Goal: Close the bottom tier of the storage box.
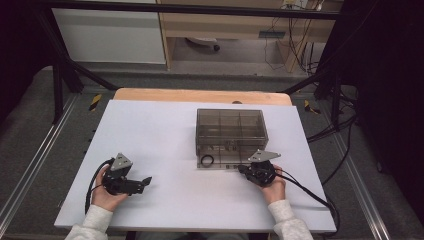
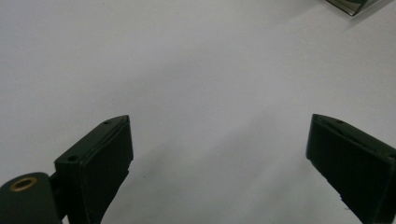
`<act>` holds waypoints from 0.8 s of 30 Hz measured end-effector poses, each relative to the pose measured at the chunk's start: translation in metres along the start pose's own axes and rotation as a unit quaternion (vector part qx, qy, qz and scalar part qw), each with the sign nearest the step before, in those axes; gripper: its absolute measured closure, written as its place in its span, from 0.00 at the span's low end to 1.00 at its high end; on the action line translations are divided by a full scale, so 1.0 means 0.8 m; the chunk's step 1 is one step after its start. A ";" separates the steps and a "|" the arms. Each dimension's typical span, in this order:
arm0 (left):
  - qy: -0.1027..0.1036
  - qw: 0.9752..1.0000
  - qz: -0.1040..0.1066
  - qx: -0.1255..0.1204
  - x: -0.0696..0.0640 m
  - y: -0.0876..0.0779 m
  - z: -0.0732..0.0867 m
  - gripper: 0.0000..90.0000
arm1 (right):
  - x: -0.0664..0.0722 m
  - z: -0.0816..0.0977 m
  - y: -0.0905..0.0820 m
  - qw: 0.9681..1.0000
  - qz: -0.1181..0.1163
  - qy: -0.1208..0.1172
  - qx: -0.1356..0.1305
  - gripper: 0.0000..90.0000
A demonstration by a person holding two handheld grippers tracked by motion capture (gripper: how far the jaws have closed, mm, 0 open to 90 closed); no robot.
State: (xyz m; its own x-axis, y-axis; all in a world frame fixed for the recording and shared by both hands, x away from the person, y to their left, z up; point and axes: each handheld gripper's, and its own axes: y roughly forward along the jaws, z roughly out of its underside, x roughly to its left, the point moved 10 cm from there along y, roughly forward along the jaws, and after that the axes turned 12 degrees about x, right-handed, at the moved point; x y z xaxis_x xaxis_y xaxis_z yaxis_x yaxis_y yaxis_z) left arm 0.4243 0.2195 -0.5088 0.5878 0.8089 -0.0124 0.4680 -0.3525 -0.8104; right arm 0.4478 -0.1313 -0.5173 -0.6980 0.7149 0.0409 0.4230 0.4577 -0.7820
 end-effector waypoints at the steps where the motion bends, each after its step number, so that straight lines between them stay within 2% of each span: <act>1: 0.000 1.000 0.000 0.000 0.000 0.000 0.000 0.08 | 0.000 0.000 0.000 1.000 0.000 0.000 0.000 1.00; 24: 0.001 1.000 0.000 0.002 0.000 0.001 0.000 0.08 | -0.008 -0.005 0.002 1.000 0.002 0.008 -0.003 1.00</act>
State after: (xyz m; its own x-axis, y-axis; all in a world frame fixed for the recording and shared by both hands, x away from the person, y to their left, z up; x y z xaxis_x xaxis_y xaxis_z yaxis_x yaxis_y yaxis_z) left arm 0.4247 0.2191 -0.5095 0.5900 0.8073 -0.0113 0.4654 -0.3515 -0.8123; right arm 0.4556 -0.1331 -0.5161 -0.6874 0.7247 0.0481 0.4287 0.4584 -0.7785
